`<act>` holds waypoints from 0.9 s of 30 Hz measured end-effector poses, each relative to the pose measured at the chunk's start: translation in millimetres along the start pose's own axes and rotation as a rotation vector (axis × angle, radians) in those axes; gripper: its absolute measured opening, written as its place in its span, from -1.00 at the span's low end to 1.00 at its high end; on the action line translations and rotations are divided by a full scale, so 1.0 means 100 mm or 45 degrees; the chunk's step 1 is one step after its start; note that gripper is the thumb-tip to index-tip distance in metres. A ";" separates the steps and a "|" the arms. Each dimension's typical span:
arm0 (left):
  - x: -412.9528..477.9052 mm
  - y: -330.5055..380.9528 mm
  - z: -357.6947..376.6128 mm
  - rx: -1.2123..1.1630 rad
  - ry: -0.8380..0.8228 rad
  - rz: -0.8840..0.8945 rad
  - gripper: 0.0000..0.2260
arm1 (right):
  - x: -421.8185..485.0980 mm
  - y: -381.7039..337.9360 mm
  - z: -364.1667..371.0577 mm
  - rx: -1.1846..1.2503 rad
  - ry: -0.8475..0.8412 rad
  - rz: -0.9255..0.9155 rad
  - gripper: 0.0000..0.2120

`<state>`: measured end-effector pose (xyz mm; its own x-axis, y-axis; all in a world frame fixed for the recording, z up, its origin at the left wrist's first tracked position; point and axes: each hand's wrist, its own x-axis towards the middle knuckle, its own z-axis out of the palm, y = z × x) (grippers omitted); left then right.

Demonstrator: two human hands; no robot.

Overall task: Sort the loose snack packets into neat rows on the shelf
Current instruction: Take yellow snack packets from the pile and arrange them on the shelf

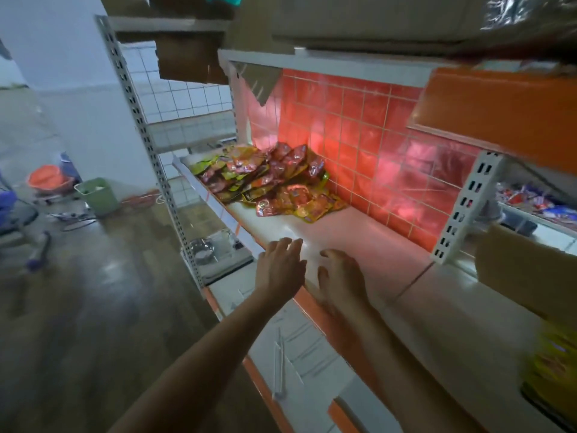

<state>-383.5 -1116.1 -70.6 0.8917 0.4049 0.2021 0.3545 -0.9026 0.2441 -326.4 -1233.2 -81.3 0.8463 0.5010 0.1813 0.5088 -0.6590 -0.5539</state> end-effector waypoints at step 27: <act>2.30 -1.24 0.61 0.274 -0.017 0.461 -0.52 | 2.18 -0.31 0.96 -0.353 0.214 0.752 -0.28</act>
<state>-205.0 -920.0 -112.6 0.9725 0.0551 0.2261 0.0667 -0.9968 -0.0442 -172.6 -1049.5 -103.1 0.9966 -0.0675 0.0482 -0.0447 -0.9264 -0.3740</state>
